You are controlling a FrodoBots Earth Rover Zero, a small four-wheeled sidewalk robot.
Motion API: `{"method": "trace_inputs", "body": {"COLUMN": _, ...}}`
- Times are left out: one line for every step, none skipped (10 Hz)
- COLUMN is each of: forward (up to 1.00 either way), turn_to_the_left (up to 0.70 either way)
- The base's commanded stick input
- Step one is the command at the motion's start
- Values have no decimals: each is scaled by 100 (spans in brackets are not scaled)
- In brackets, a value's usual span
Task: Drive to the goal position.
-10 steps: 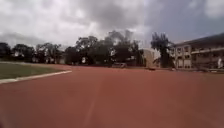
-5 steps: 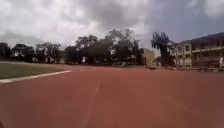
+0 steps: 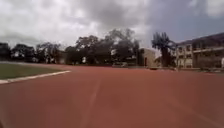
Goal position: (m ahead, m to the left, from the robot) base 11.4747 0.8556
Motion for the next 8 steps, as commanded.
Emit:
{"method": "trace_inputs", "body": {"forward": 60, "turn_to_the_left": 0}}
{"method": "trace_inputs", "body": {"forward": 60, "turn_to_the_left": 0}}
{"method": "trace_inputs", "body": {"forward": 60, "turn_to_the_left": 0}}
{"method": "trace_inputs", "body": {"forward": 60, "turn_to_the_left": 0}}
{"method": "trace_inputs", "body": {"forward": 60, "turn_to_the_left": 0}}
{"method": "trace_inputs", "body": {"forward": 60, "turn_to_the_left": 0}}
{"method": "trace_inputs", "body": {"forward": 60, "turn_to_the_left": 0}}
{"method": "trace_inputs", "body": {"forward": 60, "turn_to_the_left": 0}}
